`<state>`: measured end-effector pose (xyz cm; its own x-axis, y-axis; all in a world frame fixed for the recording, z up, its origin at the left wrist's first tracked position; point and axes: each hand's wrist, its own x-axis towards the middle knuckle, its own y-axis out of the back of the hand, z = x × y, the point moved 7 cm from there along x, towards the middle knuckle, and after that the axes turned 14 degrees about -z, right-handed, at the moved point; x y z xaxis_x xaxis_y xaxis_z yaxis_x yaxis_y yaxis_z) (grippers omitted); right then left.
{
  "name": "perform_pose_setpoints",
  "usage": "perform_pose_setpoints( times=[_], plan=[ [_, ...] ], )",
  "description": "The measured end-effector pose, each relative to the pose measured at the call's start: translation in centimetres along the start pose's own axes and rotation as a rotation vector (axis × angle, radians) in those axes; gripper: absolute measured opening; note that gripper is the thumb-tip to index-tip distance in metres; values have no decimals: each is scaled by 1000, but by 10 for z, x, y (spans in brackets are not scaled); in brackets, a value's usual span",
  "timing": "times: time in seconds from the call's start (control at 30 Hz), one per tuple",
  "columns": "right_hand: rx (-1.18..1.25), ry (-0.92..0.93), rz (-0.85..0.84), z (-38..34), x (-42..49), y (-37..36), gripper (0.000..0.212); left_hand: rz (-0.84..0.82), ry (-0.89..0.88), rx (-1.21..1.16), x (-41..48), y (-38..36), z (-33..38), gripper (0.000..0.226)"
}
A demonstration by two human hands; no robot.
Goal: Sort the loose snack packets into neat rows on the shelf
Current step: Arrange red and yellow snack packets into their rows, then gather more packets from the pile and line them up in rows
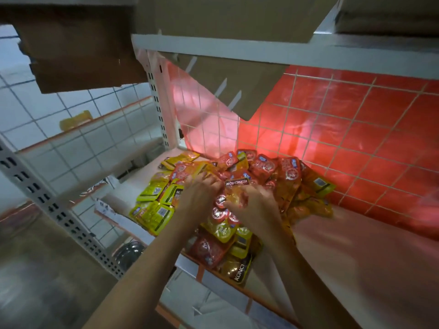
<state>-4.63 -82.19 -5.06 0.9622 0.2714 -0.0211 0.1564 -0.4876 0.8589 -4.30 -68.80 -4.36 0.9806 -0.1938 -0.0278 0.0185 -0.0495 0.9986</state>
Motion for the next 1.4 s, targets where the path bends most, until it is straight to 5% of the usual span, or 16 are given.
perform_pose_setpoints(
  times=[0.13, 0.33, 0.5, 0.77, 1.0, 1.17, 1.27, 1.4],
  plan=[
    [-163, -55, -54, -3, -2, -10, 80, 20, -100, -68, 5, 5, -1, 35],
    [-48, -90, 2, 3, -4, 0, 60, -26, -179, -228, 12, -7, 0, 31],
    [-99, -271, 93, 24, -21, 15, 60, -168, -253, -383, 11, -11, 17, 63],
    [390, -256, 80, 54, -38, 31, 44, -176, -372, -293, 10, -8, 39, 71],
    [530, -258, 239, 77, -59, 43, 24, -198, -403, -255, 7, -11, 65, 85],
    [991, -259, 323, 96, -77, 48, 29, -32, -447, -262, 11, -3, 88, 45],
    [982, -193, 308, 103, -89, 59, 34, 175, -444, -333, 5, 18, 100, 30],
    [1045, -170, 439, 118, -118, 78, 12, 322, -463, -399, 1, 37, 125, 43]
  ],
)
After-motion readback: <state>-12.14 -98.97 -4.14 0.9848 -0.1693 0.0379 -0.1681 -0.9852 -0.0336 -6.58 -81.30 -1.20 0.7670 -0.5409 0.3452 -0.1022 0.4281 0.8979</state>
